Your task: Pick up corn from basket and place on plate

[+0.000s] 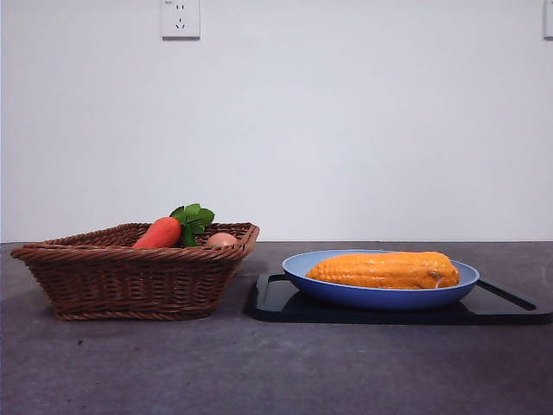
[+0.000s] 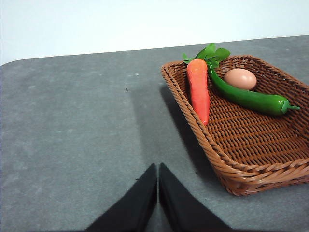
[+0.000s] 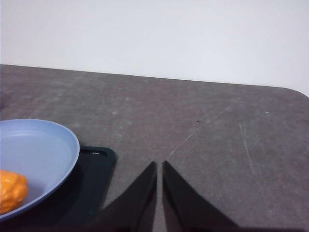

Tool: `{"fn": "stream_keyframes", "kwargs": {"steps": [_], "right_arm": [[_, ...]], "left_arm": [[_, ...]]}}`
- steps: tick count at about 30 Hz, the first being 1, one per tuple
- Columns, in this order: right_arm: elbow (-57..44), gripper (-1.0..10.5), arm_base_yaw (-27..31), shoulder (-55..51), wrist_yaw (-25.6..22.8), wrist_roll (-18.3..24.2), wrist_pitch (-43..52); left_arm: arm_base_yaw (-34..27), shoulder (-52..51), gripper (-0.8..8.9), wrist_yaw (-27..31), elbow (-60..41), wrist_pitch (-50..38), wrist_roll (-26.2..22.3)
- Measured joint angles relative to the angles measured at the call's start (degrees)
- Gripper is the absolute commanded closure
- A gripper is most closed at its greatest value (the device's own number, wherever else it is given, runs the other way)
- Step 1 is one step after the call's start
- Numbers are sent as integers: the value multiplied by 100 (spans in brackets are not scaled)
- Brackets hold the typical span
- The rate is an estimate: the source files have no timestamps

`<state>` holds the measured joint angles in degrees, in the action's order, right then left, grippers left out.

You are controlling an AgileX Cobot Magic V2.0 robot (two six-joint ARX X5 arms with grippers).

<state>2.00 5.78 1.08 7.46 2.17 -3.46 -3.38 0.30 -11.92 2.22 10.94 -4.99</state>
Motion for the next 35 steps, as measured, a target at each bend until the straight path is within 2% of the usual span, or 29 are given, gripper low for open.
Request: {"fn": "stream_keyframes", "kwargs": {"steps": [10,35], "right_arm": [[-109,944,-4,-83,-22,-98,-579],[-109,944,-4,-83,-24,-101,-573]], "left_arm": [[2,0,806,0,0,0,0],[2,0,806,0,0,0,0]]}}
